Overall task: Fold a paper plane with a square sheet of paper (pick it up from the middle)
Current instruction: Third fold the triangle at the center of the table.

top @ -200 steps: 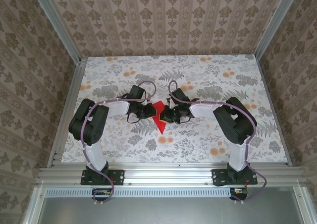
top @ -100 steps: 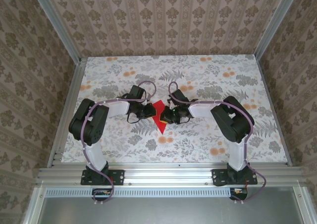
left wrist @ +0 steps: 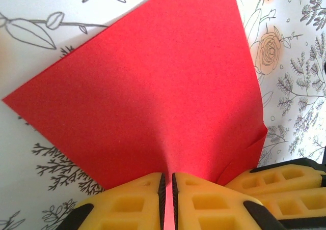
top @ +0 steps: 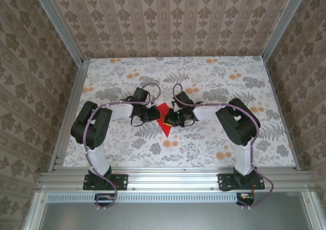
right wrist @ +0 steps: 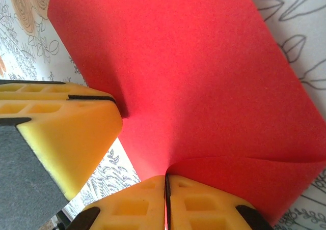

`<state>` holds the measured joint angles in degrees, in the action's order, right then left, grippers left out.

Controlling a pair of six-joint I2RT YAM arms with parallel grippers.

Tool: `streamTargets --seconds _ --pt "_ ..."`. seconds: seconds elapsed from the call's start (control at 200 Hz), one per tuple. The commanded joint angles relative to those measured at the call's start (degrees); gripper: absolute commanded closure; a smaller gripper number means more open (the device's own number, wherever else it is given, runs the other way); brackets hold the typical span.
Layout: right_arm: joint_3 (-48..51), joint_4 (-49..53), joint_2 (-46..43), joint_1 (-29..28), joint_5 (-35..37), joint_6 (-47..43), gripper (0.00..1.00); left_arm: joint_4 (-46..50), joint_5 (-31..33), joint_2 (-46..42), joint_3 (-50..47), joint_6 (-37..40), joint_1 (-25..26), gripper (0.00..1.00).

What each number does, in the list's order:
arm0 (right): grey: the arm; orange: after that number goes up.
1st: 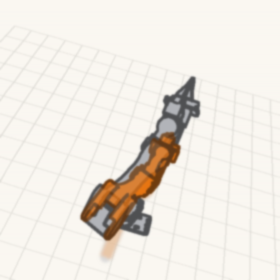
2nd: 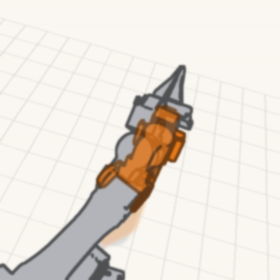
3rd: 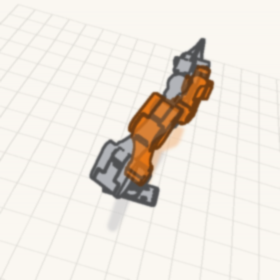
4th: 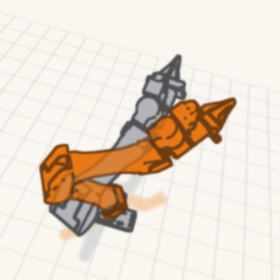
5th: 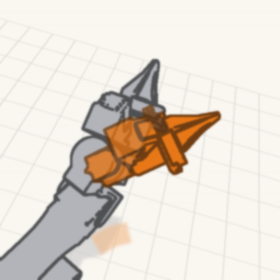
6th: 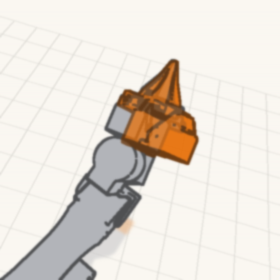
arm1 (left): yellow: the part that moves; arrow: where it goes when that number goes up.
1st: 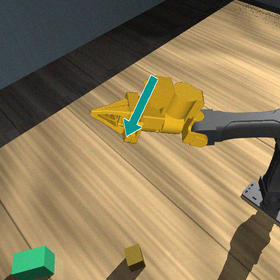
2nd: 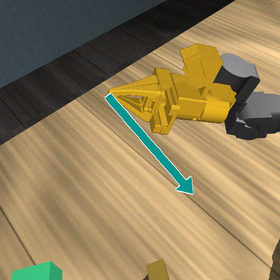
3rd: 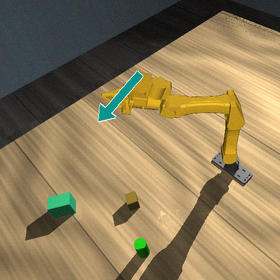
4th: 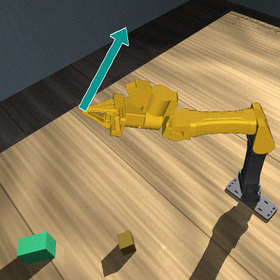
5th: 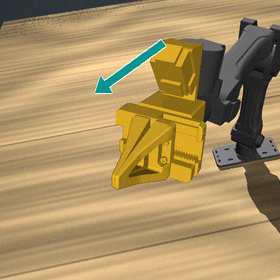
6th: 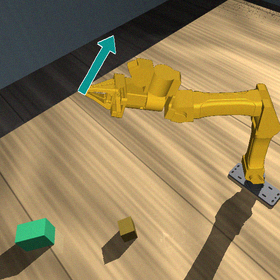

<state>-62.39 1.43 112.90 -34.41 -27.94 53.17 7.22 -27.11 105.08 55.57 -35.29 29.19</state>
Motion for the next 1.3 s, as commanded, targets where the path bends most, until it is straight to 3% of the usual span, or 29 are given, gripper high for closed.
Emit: streamTargets --seconds 0.0,1.07,1.295 --pt "-1.68 -0.3 1.66 -0.39 -1.22 -0.47 0.89 1.13 0.05 1.53 -0.11 1.45 0.25 0.85" --pt "-2.61 -0.41 3.73 -0.48 -3.28 -1.65 0.87 1.13 0.04 1.97 0.13 1.52 0.63 0.85" --pt "-2.21 2.17 3.47 -0.48 -1.9 -3.18 0.66 1.39 0.22 1.71 0.41 1.52 0.6 0.85"
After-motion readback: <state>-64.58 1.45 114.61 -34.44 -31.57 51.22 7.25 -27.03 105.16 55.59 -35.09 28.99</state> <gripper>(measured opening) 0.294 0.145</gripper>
